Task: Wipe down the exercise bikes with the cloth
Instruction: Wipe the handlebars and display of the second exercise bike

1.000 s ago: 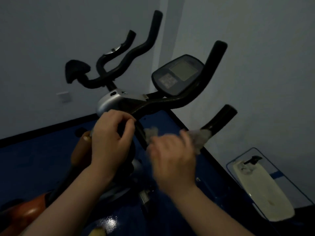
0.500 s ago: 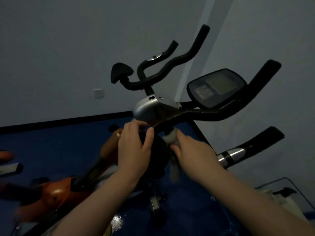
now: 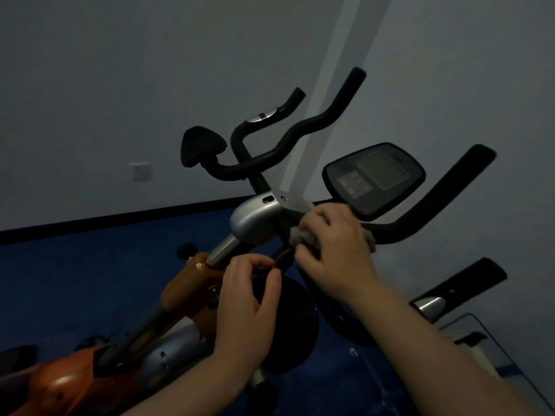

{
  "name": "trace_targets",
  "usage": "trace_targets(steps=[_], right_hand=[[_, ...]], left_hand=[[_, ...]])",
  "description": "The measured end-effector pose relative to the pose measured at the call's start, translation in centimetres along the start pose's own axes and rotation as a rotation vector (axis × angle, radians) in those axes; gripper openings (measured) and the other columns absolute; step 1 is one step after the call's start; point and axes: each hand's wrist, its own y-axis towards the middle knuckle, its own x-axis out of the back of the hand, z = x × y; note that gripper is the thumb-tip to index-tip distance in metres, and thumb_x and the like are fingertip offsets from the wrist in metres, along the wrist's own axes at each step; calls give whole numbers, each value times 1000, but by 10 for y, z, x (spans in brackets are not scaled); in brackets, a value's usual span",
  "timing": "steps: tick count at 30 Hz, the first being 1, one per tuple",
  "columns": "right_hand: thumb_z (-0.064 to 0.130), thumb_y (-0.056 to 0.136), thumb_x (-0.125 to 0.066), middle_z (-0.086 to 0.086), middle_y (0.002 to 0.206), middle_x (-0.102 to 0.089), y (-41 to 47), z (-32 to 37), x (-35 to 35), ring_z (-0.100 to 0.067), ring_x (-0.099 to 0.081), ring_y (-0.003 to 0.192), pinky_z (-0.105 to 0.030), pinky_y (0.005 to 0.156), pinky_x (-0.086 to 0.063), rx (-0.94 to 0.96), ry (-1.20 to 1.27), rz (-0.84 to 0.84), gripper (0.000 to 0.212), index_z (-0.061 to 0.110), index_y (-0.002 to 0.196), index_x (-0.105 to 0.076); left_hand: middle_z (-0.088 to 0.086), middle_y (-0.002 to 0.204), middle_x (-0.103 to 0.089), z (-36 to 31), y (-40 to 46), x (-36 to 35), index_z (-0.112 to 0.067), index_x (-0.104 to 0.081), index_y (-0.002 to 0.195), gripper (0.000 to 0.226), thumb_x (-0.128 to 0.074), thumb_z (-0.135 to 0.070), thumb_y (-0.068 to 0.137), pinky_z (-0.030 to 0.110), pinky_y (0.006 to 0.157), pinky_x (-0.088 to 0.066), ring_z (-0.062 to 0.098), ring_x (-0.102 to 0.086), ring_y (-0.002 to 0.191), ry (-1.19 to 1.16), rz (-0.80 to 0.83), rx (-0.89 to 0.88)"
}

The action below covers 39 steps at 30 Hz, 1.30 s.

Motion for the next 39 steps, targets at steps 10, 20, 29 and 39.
trace_targets(steps=[10, 20, 29, 39], right_hand=[[37, 84, -65, 1, 84, -56, 19, 6, -22, -19, -51, 77, -31, 70, -35, 161, 34, 134, 24, 18, 89, -53], [43, 88, -50, 1, 81, -61, 35, -4, -12, -21, -54, 78, -31, 70, -28, 201, -110, 223, 27, 19, 87, -62], [37, 85, -60, 4, 79, -59, 39, -36, 9, -19, -54, 78, -32, 68, -33, 103, -77, 180, 18, 19, 85, -62], [37, 85, -63, 1, 76, -58, 21, -52, 24, -23, -52, 76, -30, 67, -23, -66, -277, -60, 20, 18, 79, -59]], left_hand=[[-22, 95, -53, 8, -2, -1, -43, -48, 92, 23, -55, -56, 75, 19, 79, -41, 2, -54, 97, -141, -43, 167], [-19, 91, -51, 8, -1, 0, -33, -48, 87, 29, -55, -57, 72, 3, 72, -35, -1, -51, 89, -171, -4, 233], [-13, 88, -49, 9, 0, 3, -27, -51, 84, 25, -55, -51, 77, 5, 75, -35, 4, -51, 90, -197, 34, 178], [-10, 88, -53, 8, 17, 9, -28, -54, 80, 15, -56, -43, 76, 19, 80, -42, 9, -55, 89, -177, 129, 50]])
